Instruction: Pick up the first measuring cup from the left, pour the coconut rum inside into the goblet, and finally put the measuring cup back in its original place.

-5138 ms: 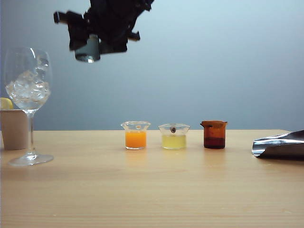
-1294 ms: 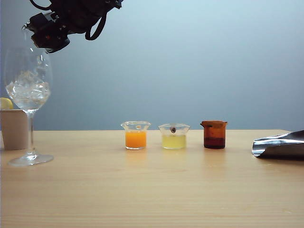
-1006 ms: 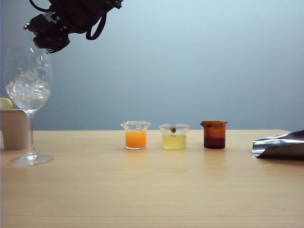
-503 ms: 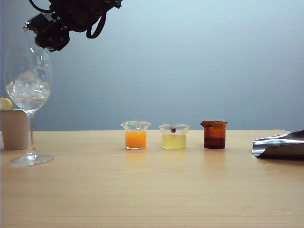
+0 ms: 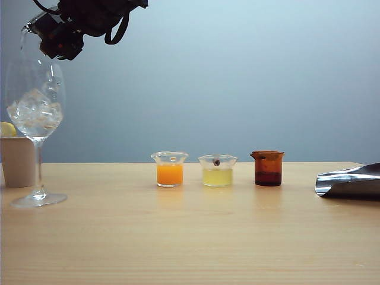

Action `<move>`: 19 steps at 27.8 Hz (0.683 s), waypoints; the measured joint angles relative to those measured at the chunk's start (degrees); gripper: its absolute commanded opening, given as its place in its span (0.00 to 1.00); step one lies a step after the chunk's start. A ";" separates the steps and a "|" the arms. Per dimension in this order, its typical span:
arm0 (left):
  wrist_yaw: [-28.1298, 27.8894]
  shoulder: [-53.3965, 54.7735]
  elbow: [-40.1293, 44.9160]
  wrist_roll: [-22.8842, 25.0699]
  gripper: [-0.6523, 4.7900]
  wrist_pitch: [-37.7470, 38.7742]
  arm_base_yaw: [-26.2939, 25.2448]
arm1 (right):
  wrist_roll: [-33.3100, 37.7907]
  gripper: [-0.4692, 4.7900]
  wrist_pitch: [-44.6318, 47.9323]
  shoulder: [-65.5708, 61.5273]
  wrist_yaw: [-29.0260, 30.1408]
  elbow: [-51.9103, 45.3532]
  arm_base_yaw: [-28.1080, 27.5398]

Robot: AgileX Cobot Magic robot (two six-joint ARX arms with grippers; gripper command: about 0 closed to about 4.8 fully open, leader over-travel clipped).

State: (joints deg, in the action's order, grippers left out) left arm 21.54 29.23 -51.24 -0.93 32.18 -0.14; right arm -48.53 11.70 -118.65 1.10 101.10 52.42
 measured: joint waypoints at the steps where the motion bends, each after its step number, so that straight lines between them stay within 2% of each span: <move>1: 0.00 0.00 0.00 0.00 0.11 0.00 0.00 | -0.07 0.09 0.00 0.00 0.00 -0.02 0.00; 19: -0.02 0.00 0.00 0.00 0.11 0.00 0.00 | -2.95 0.09 -0.11 0.00 0.00 -0.04 0.00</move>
State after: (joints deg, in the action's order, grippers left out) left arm 21.52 29.23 -51.24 -0.93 32.18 -0.14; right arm -51.48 11.60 -118.65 1.10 101.06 52.42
